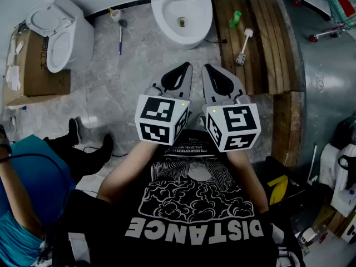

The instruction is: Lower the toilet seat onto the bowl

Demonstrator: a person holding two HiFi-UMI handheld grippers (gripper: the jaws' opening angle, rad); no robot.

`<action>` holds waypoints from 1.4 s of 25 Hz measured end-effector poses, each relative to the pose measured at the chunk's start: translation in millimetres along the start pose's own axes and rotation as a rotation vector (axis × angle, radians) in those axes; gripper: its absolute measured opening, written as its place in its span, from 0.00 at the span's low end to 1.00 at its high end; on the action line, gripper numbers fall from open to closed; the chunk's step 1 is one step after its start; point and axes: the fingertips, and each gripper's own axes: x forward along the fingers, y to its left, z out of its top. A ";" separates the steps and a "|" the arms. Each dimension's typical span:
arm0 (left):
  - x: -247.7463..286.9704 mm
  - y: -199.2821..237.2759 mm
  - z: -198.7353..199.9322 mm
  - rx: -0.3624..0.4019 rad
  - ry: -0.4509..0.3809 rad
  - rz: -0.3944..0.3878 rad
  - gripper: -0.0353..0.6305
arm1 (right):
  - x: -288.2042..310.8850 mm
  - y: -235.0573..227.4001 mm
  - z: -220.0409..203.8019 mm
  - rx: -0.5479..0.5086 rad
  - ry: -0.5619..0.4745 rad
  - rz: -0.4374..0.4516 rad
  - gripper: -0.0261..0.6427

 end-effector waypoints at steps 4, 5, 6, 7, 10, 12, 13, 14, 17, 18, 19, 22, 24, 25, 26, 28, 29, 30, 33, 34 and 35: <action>2.4 7.2 0.4 -0.003 0.007 -0.017 0.07 | 7.9 3.6 3.3 0.012 -0.002 -0.003 0.06; 2.9 9.4 0.6 -0.002 0.008 -0.021 0.07 | 10.4 4.6 4.1 0.016 -0.002 -0.005 0.07; 3.5 11.7 0.9 -0.002 0.008 -0.027 0.07 | 13.0 5.5 4.6 0.021 0.000 -0.008 0.07; 4.2 14.2 1.1 -0.003 0.010 -0.033 0.07 | 15.7 6.4 5.0 0.028 0.001 -0.009 0.07; 7.7 23.5 1.7 -0.009 0.018 -0.043 0.07 | 24.3 8.9 5.3 0.054 0.004 -0.004 0.07; 12.3 27.3 2.9 -0.013 0.021 -0.048 0.07 | 28.3 6.4 5.8 0.064 0.007 -0.010 0.07; 14.8 28.3 3.4 -0.014 0.023 -0.050 0.07 | 29.8 4.9 6.1 0.065 0.007 -0.013 0.07; 17.4 29.5 3.9 -0.014 0.024 -0.052 0.07 | 31.8 3.7 6.5 0.064 0.009 -0.014 0.07; 26.9 35.0 7.4 -0.029 0.028 -0.059 0.07 | 41.3 1.5 9.7 0.062 0.012 -0.002 0.07; 30.7 37.0 9.7 -0.034 0.028 -0.060 0.07 | 44.9 0.2 11.6 0.066 0.012 0.005 0.07; 34.7 38.9 12.2 -0.036 0.028 -0.061 0.07 | 48.6 -1.9 13.5 0.070 0.011 0.009 0.07; 48.1 45.6 17.3 -0.033 0.031 -0.058 0.07 | 61.2 -11.9 17.7 0.070 0.015 0.007 0.07; 59.4 51.5 20.5 -0.044 0.036 -0.054 0.07 | 72.2 -20.7 21.2 0.074 0.018 0.013 0.07; 66.2 54.7 23.3 -0.049 0.037 -0.050 0.07 | 78.5 -25.8 23.9 0.077 0.017 0.018 0.07; 73.4 57.8 26.7 -0.048 0.036 -0.044 0.07 | 85.1 -31.2 26.8 0.078 0.017 0.025 0.07; 88.1 62.2 33.6 -0.034 0.033 -0.031 0.07 | 97.7 -42.6 31.5 0.076 0.022 0.037 0.07; 95.5 63.8 36.8 -0.030 0.032 -0.024 0.07 | 103.5 -48.4 33.5 0.074 0.026 0.044 0.07; 103.5 65.4 39.9 -0.030 0.033 -0.018 0.07 | 109.2 -54.5 35.7 0.071 0.031 0.050 0.07; 128.4 70.5 49.4 -0.044 0.041 -0.002 0.07 | 126.4 -74.2 43.2 0.063 0.043 0.067 0.07; 136.1 72.3 52.8 -0.045 0.044 0.004 0.07 | 132.2 -80.9 45.8 0.061 0.047 0.073 0.07; 143.5 74.3 56.2 -0.046 0.045 0.011 0.07 | 138.1 -87.5 48.5 0.058 0.050 0.079 0.07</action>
